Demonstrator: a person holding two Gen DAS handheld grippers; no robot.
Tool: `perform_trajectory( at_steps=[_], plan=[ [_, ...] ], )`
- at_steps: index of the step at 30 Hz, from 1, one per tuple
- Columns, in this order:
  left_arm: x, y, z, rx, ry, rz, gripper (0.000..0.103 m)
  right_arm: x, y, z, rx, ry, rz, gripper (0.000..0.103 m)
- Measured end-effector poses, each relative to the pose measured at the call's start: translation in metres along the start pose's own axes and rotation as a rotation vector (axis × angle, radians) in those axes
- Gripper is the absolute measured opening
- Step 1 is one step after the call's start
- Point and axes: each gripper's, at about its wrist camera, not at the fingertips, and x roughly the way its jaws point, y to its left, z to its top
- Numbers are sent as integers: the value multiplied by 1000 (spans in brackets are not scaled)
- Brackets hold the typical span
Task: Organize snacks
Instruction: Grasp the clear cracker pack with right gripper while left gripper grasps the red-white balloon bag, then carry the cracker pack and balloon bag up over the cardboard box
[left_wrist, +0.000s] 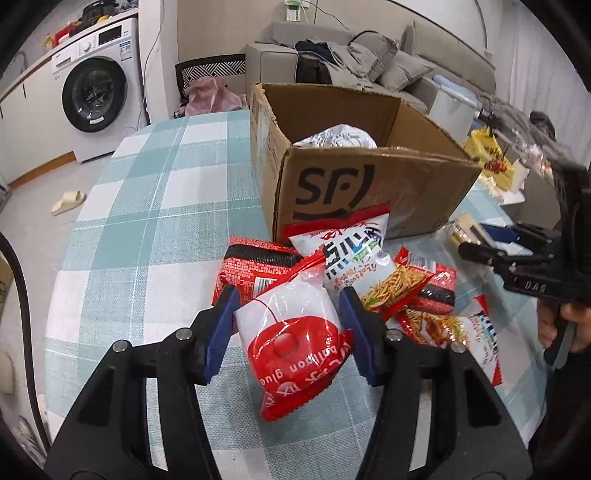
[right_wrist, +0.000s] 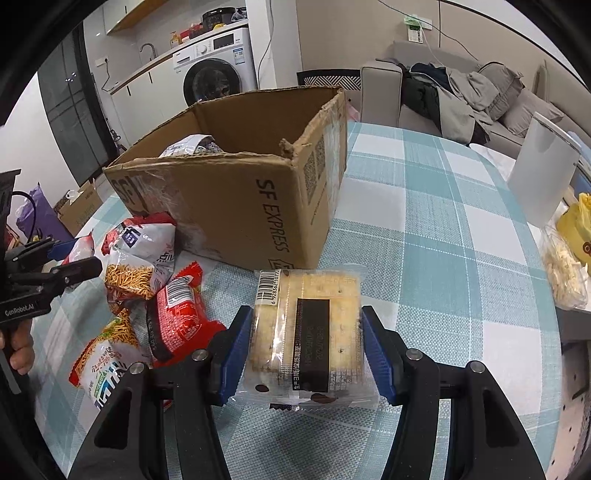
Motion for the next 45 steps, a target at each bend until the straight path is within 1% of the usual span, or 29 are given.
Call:
perform_trajectory(
  at_steps=[1,3,9,12,17,26,35,40,45],
  plan=[
    [-2,1,0,-17,-3,-14,53,-1,1,0,0,-1,4,58],
    [-5,2,1,-38,0,-9,53,-2,0,0,8,-7,23,58],
    [-20,-7,10,-50,-39,17,53,-13,4,3,19,-32,63,58],
    [-27,-13,15,-53,-56,17,53,-21,5,5,22,-50,73,58],
    [-34,-26,23,-40,-66,19,53,-31,2,8,38,-74,96,58],
    [-37,-45,34,-23,-80,-1,53,-53,0,16,53,-127,123,58],
    [-38,-49,47,-15,-104,-7,53,-76,-1,20,62,-187,136,58],
    [-44,-52,56,-4,-134,-12,53,-86,0,22,69,-217,143,58],
    [-49,-56,63,18,-152,-2,53,-93,7,24,65,-244,174,58]
  ],
)
